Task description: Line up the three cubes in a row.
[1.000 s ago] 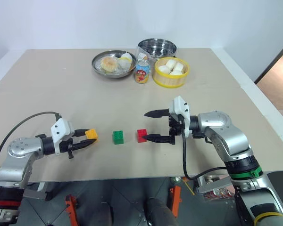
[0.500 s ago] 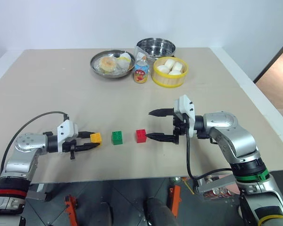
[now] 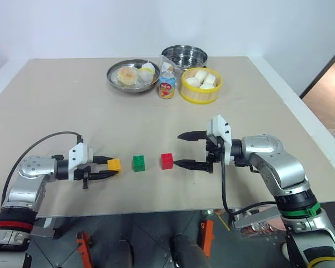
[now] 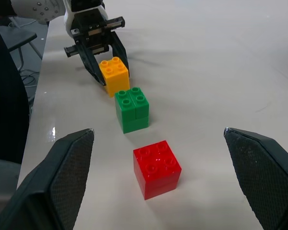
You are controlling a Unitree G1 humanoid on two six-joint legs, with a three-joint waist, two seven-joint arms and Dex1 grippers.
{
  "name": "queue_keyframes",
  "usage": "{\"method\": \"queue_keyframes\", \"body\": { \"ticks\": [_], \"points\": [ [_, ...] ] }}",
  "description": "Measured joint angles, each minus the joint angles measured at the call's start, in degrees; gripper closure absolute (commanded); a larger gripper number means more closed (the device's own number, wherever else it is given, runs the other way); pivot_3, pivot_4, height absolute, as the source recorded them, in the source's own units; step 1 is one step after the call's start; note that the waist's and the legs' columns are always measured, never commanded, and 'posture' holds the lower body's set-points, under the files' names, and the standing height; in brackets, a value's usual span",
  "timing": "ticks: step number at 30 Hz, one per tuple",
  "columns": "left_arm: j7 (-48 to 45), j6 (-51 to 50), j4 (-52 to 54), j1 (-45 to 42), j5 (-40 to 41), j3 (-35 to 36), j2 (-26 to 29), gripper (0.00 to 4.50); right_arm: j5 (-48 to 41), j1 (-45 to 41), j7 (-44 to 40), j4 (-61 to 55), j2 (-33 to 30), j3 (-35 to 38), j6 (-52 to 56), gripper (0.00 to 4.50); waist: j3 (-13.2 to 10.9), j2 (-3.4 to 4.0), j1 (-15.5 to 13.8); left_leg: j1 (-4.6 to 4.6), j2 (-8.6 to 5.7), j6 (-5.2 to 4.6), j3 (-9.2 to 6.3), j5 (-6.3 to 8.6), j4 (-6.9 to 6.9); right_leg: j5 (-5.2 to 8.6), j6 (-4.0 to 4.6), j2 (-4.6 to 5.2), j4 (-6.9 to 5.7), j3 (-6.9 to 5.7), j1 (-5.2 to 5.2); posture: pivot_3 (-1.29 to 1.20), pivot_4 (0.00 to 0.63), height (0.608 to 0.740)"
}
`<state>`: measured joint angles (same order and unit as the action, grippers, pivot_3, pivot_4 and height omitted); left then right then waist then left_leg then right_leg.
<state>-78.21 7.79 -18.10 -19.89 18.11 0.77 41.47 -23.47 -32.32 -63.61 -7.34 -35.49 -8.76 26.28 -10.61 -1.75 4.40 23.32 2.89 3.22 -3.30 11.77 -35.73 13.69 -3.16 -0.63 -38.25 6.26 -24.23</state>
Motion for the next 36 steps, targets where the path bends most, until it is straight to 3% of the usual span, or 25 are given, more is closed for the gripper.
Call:
{"method": "queue_keyframes", "body": {
  "ticks": [24, 25, 31, 36],
  "points": [
    [-1.1, 2.0, -0.4, 0.4, 0.0, 0.1, 2.6, 3.18, 0.0, 0.2, -0.3, -0.1, -0.5, 0.0, -0.6, 0.00, 0.0, 0.00, 0.2, -0.03, 0.07, -0.01, 0.00, 0.01, 0.02, 0.00, 0.02, -0.07, -0.03, 0.00, -0.01, 0.00, 0.150, 0.738],
    [-1.2, 2.5, -0.5, 0.4, -0.2, 0.0, 2.6, 2.13, 0.0, 0.2, -0.3, -0.1, -0.5, 0.0, -0.6, 0.00, 0.0, 0.00, 0.2, -0.03, 0.07, -0.01, 0.00, 0.01, 0.02, 0.00, 0.02, -0.07, -0.03, 0.00, -0.01, 0.00, 0.150, 0.738],
    [-2.1, 2.5, -1.7, 0.8, -1.5, -0.8, 2.8, 0.09, 0.0, 0.2, -0.3, -0.1, -0.5, 0.0, -0.6, 0.00, 0.0, 0.00, 0.0, 0.00, 0.07, -0.01, 0.01, 0.01, -0.01, 0.00, 0.02, -0.05, -0.03, -0.01, -0.02, 0.00, 0.150, 0.738],
    [-2.6, 0.6, -1.0, 0.8, -1.3, -0.8, 4.2, 0.04, 0.0, 0.3, -0.3, -0.1, -0.5, 0.0, -0.6, 0.00, 0.0, 0.00, 0.0, 0.00, 0.08, -0.01, 0.00, 0.01, -0.01, 0.00, 0.02, -0.07, -0.04, -0.01, -0.02, 0.00, 0.150, 0.738]
  ]
}}
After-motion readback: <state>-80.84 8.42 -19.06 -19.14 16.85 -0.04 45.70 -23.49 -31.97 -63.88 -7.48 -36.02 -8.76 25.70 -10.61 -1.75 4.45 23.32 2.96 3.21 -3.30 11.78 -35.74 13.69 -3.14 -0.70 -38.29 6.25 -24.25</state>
